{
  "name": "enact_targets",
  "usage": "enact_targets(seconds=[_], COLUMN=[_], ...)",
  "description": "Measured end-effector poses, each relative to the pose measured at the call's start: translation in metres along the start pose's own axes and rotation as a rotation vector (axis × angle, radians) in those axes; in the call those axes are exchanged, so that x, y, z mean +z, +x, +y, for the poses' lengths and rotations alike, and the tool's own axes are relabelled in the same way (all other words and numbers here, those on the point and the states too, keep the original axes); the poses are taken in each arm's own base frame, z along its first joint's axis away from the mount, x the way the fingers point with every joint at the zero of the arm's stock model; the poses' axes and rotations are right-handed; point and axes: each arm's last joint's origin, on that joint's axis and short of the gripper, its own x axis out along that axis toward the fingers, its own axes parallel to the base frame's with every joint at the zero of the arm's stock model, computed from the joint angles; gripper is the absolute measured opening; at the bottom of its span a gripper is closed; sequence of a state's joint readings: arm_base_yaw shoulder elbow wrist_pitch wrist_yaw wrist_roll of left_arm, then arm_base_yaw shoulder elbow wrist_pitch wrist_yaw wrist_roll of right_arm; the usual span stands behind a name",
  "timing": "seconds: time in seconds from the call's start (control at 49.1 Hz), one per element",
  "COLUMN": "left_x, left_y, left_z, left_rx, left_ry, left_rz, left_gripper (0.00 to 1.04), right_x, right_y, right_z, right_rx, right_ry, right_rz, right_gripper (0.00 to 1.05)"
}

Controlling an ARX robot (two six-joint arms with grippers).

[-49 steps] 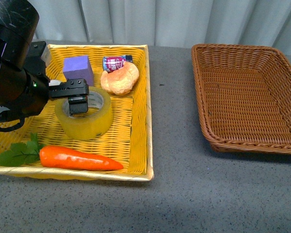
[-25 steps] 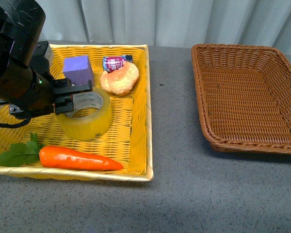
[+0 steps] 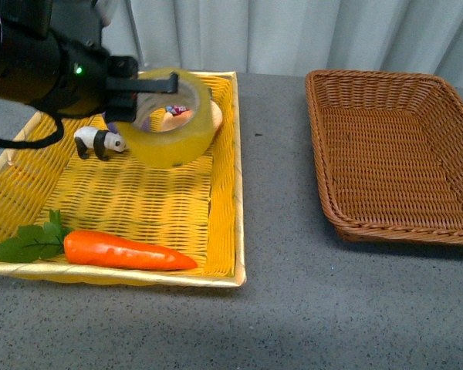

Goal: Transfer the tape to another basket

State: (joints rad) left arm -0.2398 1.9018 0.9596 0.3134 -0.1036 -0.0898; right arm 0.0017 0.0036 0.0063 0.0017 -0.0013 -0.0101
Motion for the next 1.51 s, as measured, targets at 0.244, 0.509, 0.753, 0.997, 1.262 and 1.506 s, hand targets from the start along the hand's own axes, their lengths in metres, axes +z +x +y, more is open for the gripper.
enact_targets(seconds=[0.244, 0.509, 0.753, 0.997, 1.262, 1.506], left_x=[0.013, 0.017, 0.025, 0.029, 0.030, 0.030], left_y=[-0.018, -0.027, -0.014, -0.008, -0.008, -0.008], left_z=[-0.058, -0.095, -0.112, -0.115, -0.115, -0.116], left_rx=[-0.377, -0.552, -0.570, -0.549, -0.547, -0.549], left_ry=[0.242, 0.476, 0.634, 0.640, 0.640, 0.641], left_rz=[-0.154, -0.212, -0.213, -0.212, -0.215, -0.215], left_gripper=[0.16, 0.16, 0.16, 0.16, 0.16, 0.16], right_x=[0.000, 0.000, 0.000, 0.000, 0.003, 0.029], right_y=[0.000, 0.000, 0.000, 0.000, 0.013, 0.070], right_z=[0.000, 0.000, 0.000, 0.000, 0.001, 0.009], right_rx=[0.000, 0.000, 0.000, 0.000, -0.057, 0.118], right_ry=[0.000, 0.000, 0.000, 0.000, -0.172, -0.169], right_rz=[0.000, 0.000, 0.000, 0.000, 0.096, 0.183], right_gripper=[0.96, 0.96, 0.96, 0.96, 0.96, 0.96])
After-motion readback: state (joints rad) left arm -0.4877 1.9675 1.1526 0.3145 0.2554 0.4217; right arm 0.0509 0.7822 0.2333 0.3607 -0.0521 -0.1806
